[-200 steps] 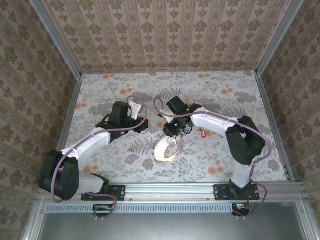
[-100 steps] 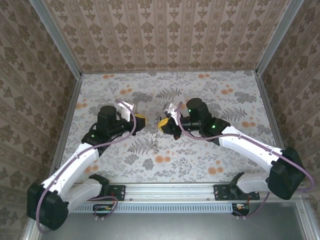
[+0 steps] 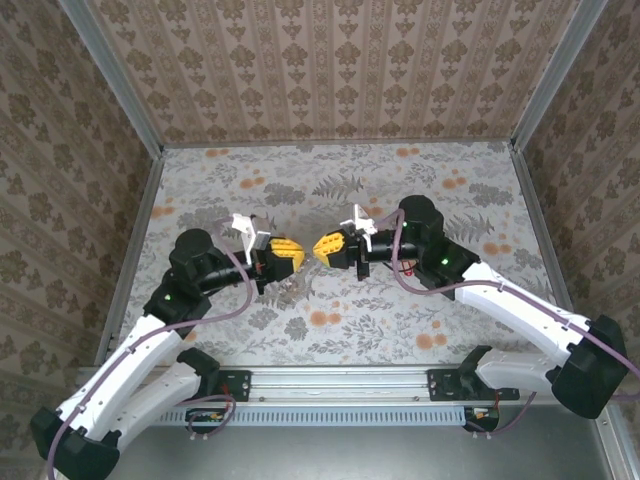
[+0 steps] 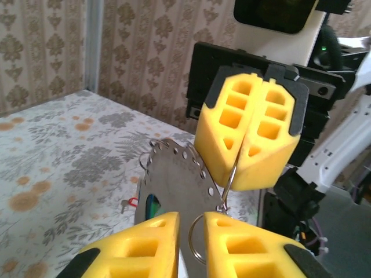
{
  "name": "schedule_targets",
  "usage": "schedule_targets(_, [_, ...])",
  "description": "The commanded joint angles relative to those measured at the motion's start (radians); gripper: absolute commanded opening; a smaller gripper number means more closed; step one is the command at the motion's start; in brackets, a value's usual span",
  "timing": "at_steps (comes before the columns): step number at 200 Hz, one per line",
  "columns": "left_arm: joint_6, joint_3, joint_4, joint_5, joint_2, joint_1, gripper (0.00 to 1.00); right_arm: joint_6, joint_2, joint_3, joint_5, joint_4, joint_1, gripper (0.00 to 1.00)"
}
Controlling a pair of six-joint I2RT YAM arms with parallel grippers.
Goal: Put the keys on the keyring
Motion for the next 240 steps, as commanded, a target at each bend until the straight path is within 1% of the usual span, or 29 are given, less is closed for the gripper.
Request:
schedule_targets(1, [0.011, 0.045, 0.027, 0.101, -0.012, -0.008, 0.17, 0.017, -0.031, 0.000, -0.077, 0.082, 0.003, 0.00])
schedule_targets(52, [0.055, 0.087, 0.016, 0.127, -0.004, -0.039, 0.17, 0.029, -0.032, -0.006, -0.090, 0.101, 0.003, 0.00])
schedule_targets(81, [0.111, 0.122, -0.040, 0.112, 0.022, -0.076, 0.18, 0.057, -0.019, -0.009, -0.105, 0.146, 0.003, 0.00])
schedule_targets(124, [0.149, 0.144, -0.059, 0.101, 0.053, -0.080, 0.17, 0.064, -0.012, 0.001, -0.124, 0.142, 0.003, 0.00])
schedule_targets(160, [0.172, 0.157, -0.084, 0.079, 0.052, -0.081, 0.13, 0.050, -0.018, 0.008, -0.141, 0.108, 0.002, 0.00])
schedule_targets(207, [0.224, 0.194, -0.182, 0.041, 0.047, -0.084, 0.14, 0.007, -0.038, 0.022, -0.144, 0.026, 0.002, 0.00])
schedule_targets(240, [0.285, 0.237, -0.280, -0.003, 0.085, -0.123, 0.15, 0.001, -0.042, 0.026, -0.150, 0.016, 0.001, 0.00])
